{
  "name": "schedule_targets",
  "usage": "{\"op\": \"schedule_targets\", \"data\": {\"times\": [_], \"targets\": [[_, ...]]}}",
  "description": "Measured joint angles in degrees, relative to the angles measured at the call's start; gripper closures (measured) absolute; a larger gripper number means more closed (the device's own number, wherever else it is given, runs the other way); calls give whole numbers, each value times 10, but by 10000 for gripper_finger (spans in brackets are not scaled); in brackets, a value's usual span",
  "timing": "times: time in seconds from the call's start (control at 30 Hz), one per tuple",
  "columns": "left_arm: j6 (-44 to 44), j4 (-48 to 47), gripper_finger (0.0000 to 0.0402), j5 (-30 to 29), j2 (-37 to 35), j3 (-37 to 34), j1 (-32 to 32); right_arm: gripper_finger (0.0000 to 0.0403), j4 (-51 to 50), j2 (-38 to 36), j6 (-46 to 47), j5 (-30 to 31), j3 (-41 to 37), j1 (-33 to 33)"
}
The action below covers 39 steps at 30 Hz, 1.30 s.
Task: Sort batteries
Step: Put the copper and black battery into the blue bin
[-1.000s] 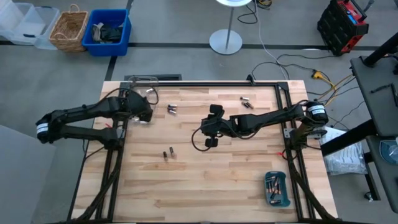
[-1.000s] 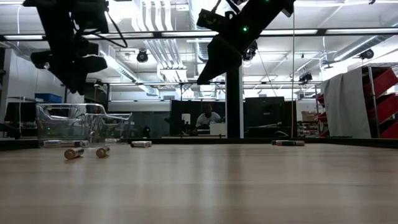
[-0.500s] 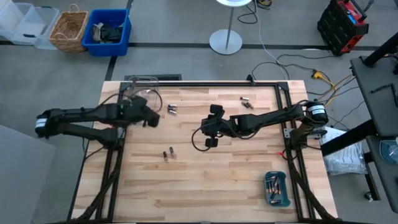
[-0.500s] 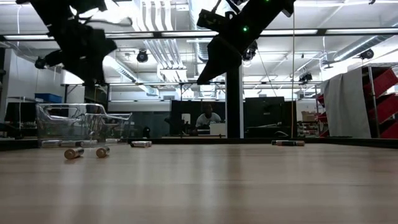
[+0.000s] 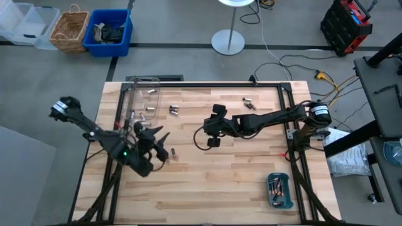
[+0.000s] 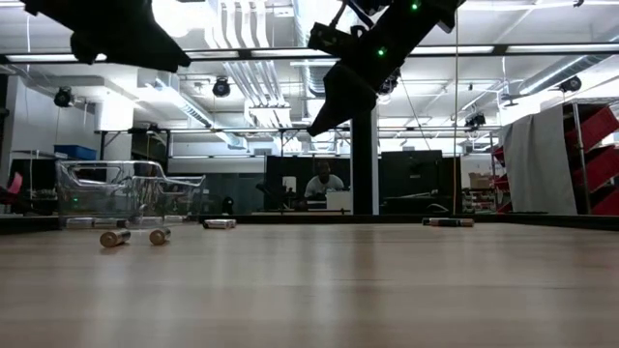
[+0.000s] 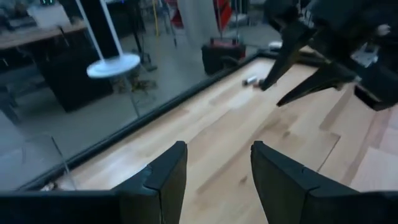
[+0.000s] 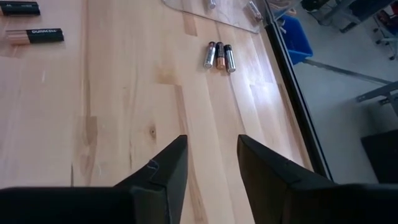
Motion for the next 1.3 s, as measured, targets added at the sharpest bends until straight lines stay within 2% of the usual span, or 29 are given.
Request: {"op": "schedule_targets", "data": {"times": [0.07,0.27,0.37,0.53,0.73,1.0,1.3], "targets": [[-21,0,244,-17,16,0,-11,270,0,0,0,0,0,-3],[-50,0,244,-16,38,1,-9,271,0,0,0,0,0,-6],[-39,4,244,18,37,1,-9,278,-4,0,0,-9,-1,-6],[52,39,244,121,37,1,-9,288,-6,0,-15,-98,-2,-7],[216,89,244,192,31,2,-9,294,-73,-7,27,-100,-2,-10],[340,84,246,195,-16,-1,9,280,-215,-36,154,-46,-3,-11],[413,112,246,215,-38,-26,46,273,-246,-59,218,-39,-3,-12]]}}
